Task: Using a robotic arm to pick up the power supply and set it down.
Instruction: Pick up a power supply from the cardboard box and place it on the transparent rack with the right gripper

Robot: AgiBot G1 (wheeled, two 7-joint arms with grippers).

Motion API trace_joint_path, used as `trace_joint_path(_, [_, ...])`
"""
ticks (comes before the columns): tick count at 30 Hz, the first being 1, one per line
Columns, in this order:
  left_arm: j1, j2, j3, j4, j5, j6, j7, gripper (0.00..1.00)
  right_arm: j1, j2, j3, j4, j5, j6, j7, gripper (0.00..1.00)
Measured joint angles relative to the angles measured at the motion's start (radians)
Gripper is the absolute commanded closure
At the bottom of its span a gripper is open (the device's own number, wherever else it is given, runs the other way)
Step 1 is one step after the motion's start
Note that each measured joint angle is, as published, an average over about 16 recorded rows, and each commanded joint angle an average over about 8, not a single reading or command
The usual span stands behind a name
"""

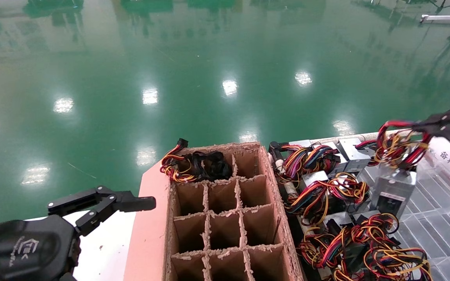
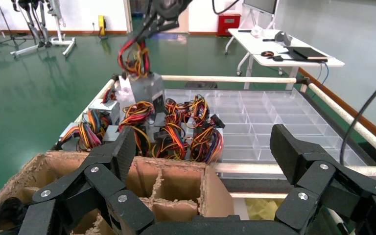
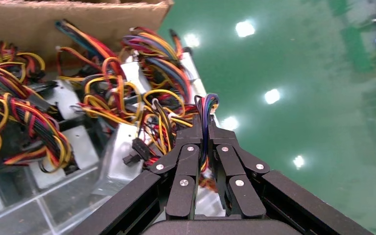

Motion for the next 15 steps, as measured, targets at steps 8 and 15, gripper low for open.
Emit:
trace_joint_path(8, [0.000,0.000,0.000,0.000,0.000,0.000,0.000,0.00,-0.050,-0.044,0.008,-0.071,0.023,0.019,-0.057,1.00])
trace_joint_path(15, [0.000,0.000,0.000,0.000,0.000,0.000,0.000,0.00,-0.096,-0.062,0.031,-0.142,0.061,0.042,-0.128,1.00])
